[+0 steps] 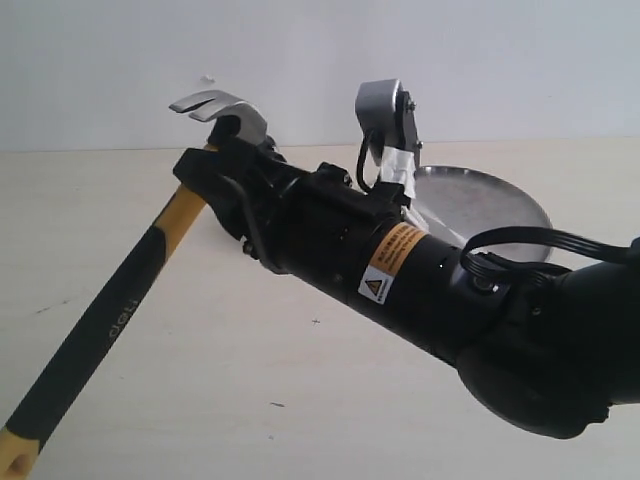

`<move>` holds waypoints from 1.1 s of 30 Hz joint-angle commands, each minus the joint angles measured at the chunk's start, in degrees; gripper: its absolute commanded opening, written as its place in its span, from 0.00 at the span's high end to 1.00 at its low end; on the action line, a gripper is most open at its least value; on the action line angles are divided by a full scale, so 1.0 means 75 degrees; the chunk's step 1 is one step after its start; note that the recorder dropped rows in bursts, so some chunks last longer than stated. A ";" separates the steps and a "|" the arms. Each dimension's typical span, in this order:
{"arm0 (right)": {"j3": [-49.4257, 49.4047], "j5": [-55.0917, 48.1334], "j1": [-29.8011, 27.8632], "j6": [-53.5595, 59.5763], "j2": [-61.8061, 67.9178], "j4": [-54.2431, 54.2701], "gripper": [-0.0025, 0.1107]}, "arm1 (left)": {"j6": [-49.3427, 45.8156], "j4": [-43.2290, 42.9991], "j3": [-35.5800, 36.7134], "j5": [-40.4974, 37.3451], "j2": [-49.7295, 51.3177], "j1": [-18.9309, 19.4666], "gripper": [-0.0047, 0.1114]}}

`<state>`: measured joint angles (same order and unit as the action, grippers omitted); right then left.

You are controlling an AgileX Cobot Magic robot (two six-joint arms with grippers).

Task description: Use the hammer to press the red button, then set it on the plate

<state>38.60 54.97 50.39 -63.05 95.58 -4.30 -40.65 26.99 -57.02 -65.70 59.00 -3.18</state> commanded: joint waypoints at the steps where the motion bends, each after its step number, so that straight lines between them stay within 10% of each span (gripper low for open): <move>1: 0.0047 0.0026 0.0024 -0.0014 -0.0095 0.0801 0.98 | -0.0556 -0.0069 -0.0045 -0.0247 0.0505 -0.0417 0.66; 9: 0.0047 -0.0206 -0.0527 -0.0432 -0.0095 0.0087 0.98 | -0.1731 0.0094 0.0501 0.0027 0.0719 -0.1262 0.57; 33: 0.1330 0.0370 -0.2217 -0.2699 0.1315 -0.3090 0.98 | -0.1953 0.0534 0.0761 0.1102 0.1063 -0.1279 0.42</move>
<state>46.66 51.83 36.25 -80.80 106.14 -23.90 -54.98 29.71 -51.63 -58.93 65.94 -12.36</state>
